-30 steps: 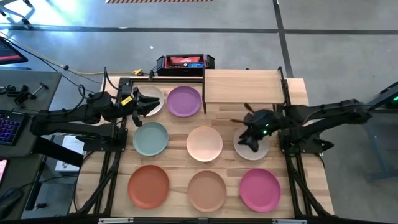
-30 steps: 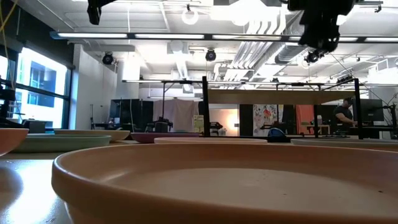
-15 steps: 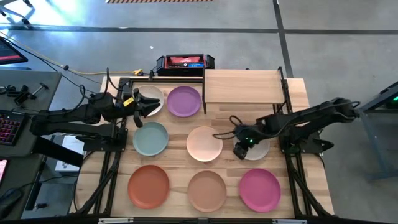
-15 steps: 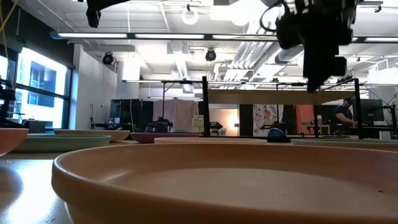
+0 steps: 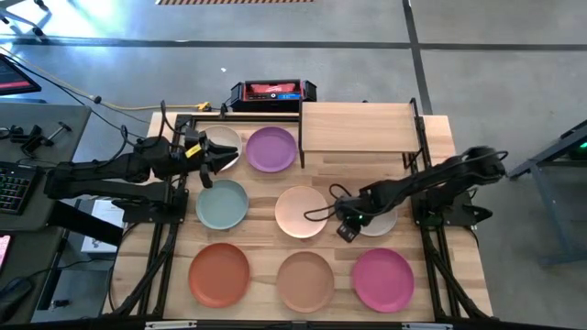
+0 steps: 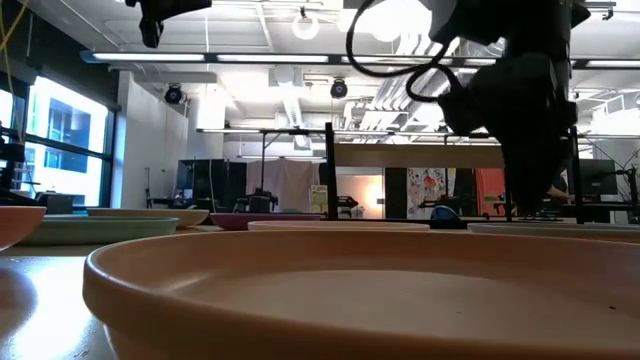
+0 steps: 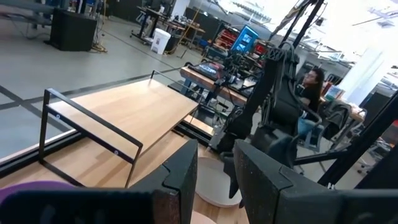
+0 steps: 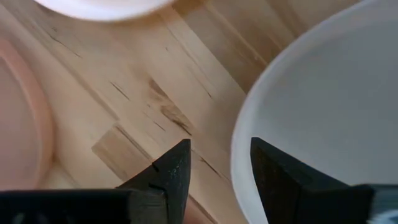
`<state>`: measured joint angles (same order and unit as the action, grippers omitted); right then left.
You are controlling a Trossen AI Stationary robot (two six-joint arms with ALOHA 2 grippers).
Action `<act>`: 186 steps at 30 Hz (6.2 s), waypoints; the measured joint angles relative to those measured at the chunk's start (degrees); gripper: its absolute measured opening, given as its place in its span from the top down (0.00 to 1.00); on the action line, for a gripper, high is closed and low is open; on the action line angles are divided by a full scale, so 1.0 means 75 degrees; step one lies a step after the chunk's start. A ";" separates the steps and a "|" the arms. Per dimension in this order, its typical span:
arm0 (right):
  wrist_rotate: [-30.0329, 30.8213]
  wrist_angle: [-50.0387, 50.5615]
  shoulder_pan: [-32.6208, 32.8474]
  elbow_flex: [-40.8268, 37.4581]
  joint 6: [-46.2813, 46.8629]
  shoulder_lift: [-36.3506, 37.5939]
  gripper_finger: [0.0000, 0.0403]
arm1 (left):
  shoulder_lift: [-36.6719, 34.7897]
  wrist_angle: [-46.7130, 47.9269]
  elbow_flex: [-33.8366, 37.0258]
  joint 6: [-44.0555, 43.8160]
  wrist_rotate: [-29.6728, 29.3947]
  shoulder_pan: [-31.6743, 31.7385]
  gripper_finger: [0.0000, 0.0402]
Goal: Place and stack plates onto a shelf
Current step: Put the gray plate on the shelf
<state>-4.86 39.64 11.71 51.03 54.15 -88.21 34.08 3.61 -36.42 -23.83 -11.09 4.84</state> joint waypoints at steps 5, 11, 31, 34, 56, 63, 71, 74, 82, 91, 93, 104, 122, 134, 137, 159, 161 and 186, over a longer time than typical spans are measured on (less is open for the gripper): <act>0.0044 0.0001 0.0119 0.0000 0.0137 -0.0309 0.65 | 0.0007 0.0005 0.0000 0.0000 0.0003 0.0000 0.76; 0.0046 0.0001 0.0166 0.0000 0.0180 -0.0670 0.65 | 0.0007 0.0010 0.0000 0.0000 0.0001 -0.0001 0.76; 0.0533 0.0055 0.0163 -0.0073 0.0323 -0.0798 0.65 | 0.0007 0.0007 0.0000 0.0003 0.0002 0.0000 0.76; 0.0533 0.0050 0.0163 -0.0073 0.0326 -0.0798 0.66 | 0.0007 0.0007 0.0000 0.0006 0.0000 -0.0001 0.76; -0.0021 0.0060 0.0160 -0.0070 0.0374 -0.0789 0.99 | 0.0007 0.0007 0.0000 0.0006 0.0000 -0.0001 0.76; -0.0577 0.0090 0.0249 -0.0070 0.0521 -0.0702 1.00 | 0.0007 0.0010 0.0000 0.0076 0.0000 0.0000 0.76; -0.0701 0.0258 0.0425 -0.0070 0.0606 -0.0032 1.00 | 0.0007 0.0007 0.0000 0.0128 -0.0001 0.0000 0.76; -0.0697 0.0257 0.0425 -0.0070 0.0600 0.0336 1.00 | 0.0007 0.0007 0.0000 0.0128 -0.0003 0.0000 0.76; -0.0646 0.0177 0.0425 -0.0070 0.0520 0.1573 1.00 | 0.0018 0.0001 0.0000 0.0128 -0.0026 0.0000 0.76; -0.0526 -0.0466 0.0420 -0.0064 0.0179 0.3093 1.00 | 0.0018 0.0004 0.0000 0.0135 -0.0026 -0.0001 0.76; -0.0376 -0.0666 0.0390 -0.0061 0.0134 0.3362 1.00 | 0.0018 0.0004 0.0000 0.0137 -0.0026 0.0000 0.76; 0.0045 -0.1766 0.0301 -0.0061 -0.0514 0.4474 1.00 | 0.0018 0.0004 0.0000 0.0143 -0.0026 -0.0001 0.76; 0.0059 -0.1462 -0.0760 0.0931 -0.3554 0.5311 1.00 | 0.0018 0.0004 0.0000 0.0149 -0.0026 -0.0001 0.76; 0.1945 0.2498 -0.1576 0.3819 -0.5152 0.4642 1.00 | 0.0018 0.0007 0.0000 0.0140 -0.0026 -0.0002 0.76; 0.2306 0.3205 -0.1861 0.4280 -0.5378 0.4441 1.00 | 0.0018 0.0007 0.0000 0.0140 -0.0026 0.0000 0.76; 0.3601 0.5275 -0.3133 0.4430 -0.6739 0.2344 1.00 | 0.0018 0.0007 0.0000 0.0143 -0.0026 -0.0002 0.76; 0.3639 0.5263 -0.3130 0.4429 -0.6683 0.2185 1.00 | 0.0018 0.0007 0.0000 0.0143 -0.0026 -0.0002 0.76; 0.3779 0.3294 -0.3925 0.1892 -0.6611 0.2562 1.00 | 0.0021 0.0010 0.0000 0.0265 -0.0023 -0.0003 0.76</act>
<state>23.48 64.34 -17.73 65.22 4.57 -68.99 34.24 3.68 -36.42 -21.85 -11.27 4.82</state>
